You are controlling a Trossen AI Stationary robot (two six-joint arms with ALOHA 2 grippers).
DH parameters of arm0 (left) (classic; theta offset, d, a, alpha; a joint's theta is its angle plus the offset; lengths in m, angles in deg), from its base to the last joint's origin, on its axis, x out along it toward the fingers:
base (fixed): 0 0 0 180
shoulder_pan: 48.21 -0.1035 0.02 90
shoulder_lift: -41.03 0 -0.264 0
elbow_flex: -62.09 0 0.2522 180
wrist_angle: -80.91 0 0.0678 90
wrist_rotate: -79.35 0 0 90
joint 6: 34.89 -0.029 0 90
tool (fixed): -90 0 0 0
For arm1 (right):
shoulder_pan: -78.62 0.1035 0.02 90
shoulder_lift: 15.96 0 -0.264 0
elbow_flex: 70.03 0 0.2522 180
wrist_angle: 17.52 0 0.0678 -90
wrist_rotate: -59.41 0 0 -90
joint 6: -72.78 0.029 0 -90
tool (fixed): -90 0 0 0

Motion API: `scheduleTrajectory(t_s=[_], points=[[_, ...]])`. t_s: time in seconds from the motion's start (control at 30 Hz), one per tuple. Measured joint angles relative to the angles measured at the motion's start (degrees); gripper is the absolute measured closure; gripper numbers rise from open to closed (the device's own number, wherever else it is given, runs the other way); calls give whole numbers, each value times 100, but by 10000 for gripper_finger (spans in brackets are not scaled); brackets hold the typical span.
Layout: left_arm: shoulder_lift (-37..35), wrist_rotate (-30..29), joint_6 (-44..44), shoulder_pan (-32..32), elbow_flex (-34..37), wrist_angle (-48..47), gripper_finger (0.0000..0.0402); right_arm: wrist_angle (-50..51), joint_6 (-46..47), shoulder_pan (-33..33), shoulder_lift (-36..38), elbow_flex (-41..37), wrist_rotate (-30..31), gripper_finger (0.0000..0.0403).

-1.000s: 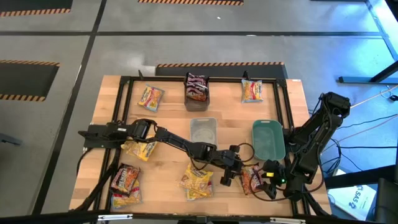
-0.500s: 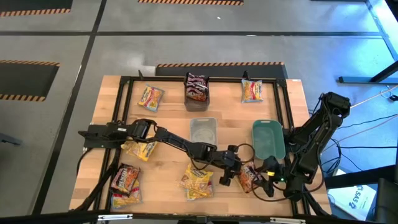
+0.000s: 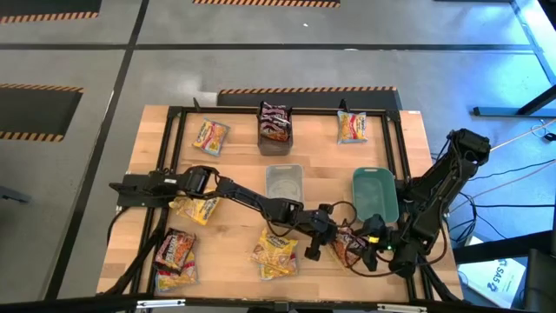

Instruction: Sort Maruchan noodles

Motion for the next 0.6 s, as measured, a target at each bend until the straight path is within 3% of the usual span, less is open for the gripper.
scheduleTrajectory(t_s=[0.1, 0.6], points=[[-5, -10, -7, 0, -2, -9, 396, 9, -43, 1, 0, 0, -14, 102], [-5, -242, -261, 103, -2, 15, 401, -11, -161, 12, 0, 2, -32, 102]])
